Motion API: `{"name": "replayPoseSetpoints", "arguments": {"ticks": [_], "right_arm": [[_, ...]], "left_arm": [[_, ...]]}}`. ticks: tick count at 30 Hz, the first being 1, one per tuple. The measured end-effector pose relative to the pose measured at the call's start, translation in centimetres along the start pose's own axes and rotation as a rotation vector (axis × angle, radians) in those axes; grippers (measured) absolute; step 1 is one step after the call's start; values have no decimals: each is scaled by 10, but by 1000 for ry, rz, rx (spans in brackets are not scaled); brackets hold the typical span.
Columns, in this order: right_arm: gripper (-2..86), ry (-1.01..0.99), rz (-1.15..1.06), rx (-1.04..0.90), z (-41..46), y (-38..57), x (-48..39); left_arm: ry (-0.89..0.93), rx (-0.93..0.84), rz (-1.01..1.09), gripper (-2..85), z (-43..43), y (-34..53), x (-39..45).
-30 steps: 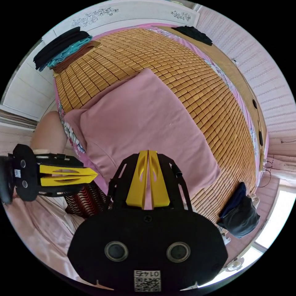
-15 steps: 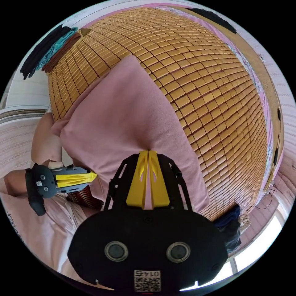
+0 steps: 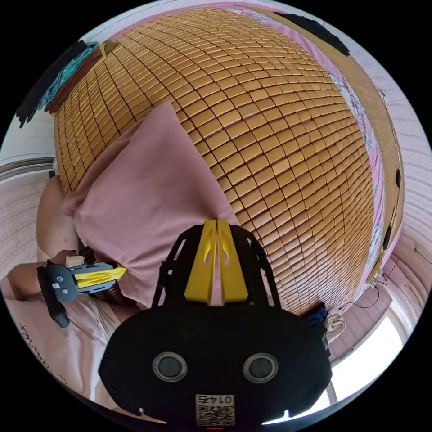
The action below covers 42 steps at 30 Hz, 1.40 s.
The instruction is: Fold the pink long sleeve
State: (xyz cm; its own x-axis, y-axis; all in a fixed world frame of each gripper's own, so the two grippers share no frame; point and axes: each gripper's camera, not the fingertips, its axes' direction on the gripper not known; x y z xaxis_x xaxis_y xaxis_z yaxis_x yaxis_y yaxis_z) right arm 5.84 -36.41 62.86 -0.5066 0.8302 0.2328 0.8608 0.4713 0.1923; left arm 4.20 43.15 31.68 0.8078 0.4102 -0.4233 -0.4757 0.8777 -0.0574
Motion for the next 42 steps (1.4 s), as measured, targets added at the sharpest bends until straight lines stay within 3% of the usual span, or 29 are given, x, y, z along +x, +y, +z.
{"name": "replayPoseSetpoints", "arguments": {"ticks": [5,11,15,19,23,29,32,35,38,42], "right_arm": [[-9,-45,98,80,28,34,19],[0,-147,343,441,24,220,48],[111,-125,602,393,94,373,40],[113,-357,780,339,178,467,30],[51,-466,812,334,218,507,31],[15,-691,716,612,202,584,26],[14,-795,603,690,195,614,5],[17,-779,548,713,198,642,-14],[33,-693,730,794,218,691,-9],[170,-750,1041,827,277,730,21]], "left_arm": [[-10,8,-12,-9,0,3,3],[48,108,0,-2,-19,12,12],[86,221,61,51,-34,9,38],[90,226,118,99,-38,-2,60],[99,193,168,138,-39,-13,79],[63,211,236,178,-47,-25,106],[41,201,260,156,-50,-26,116],[46,170,288,58,-53,-12,121],[72,105,284,50,-53,2,121],[68,131,298,49,-66,22,117]]}}
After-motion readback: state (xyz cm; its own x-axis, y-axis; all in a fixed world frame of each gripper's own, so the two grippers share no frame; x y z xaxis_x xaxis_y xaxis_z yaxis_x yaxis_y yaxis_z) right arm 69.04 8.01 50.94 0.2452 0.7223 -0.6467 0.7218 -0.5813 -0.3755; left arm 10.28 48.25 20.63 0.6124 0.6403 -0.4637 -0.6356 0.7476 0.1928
